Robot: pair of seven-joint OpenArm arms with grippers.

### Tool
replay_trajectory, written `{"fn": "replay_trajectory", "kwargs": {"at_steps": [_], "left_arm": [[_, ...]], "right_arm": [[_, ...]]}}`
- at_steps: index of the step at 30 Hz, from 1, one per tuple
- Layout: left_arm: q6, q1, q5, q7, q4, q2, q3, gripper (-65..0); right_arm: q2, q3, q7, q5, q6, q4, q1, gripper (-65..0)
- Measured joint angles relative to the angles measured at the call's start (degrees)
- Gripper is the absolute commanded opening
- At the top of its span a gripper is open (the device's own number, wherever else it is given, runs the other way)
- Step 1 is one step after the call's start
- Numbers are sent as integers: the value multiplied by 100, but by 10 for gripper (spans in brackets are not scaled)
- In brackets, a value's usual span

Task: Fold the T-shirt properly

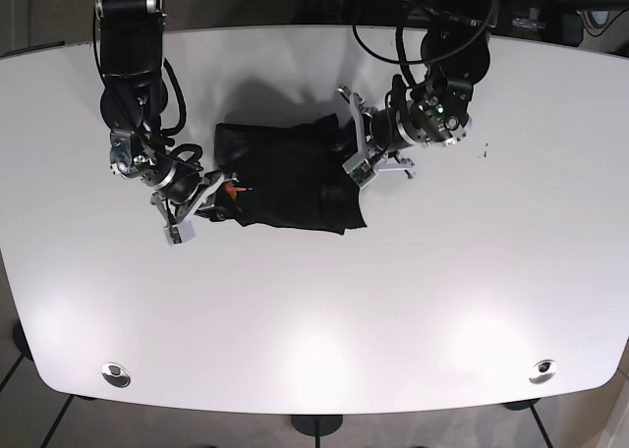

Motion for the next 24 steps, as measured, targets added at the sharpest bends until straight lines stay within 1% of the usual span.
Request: {"fn": "replay_trajectory", "kwargs": {"at_steps": [1,2,3,9,11,12,14,16,17,20,21,24], "left_arm": [[-7,-138,-55,-87,-199,-37,9,-587],[-92,-321,-205,-136,-439,-122,17,-587],[-96,-428,-236,-195,-568,-166,15,-587],[-105,-1436,-164,-175,-1543,-291,-125,-587],[-79,-1733,-63,-188,-1825,-306,-144,-587],[-61,-1893,20,-199,-1971,-304,-144,-587],[-61,-2090,44,-251,-2210,-299,-142,-586],[-22,-2306,122,-179,-2350,-289,-133,-578],[13,-2382,201,-155,-2356,-293,-133,-547],[68,-2474,221,-157,-2350,-319,-133,-408],[70,-2465,223,-136,-2277,-319,-136,-385],[85,-2389,258,-59,-1744,-350,-164,-371]], "right_arm": [[59,4,0,46,4,2,-26,-549],[114,24,-11,42,37,2,-35,-549],[120,24,-7,42,37,17,-63,-549],[157,13,-42,-20,20,896,-763,-549],[136,-20,-72,-22,17,1088,-946,-549],[92,-20,-74,-24,17,1178,-1045,-549],[-28,-11,-74,-31,-59,1272,-1163,-549],[-116,-68,-74,-46,-57,1403,-1296,-549],[-127,-245,-68,-46,-72,1473,-1353,-549],[-157,-844,-87,-52,-68,1659,-1416,-549],[-199,-975,-142,-57,-68,1716,-1429,-549],[-208,-1399,-144,-70,-92,1856,-1488,-549]]}}
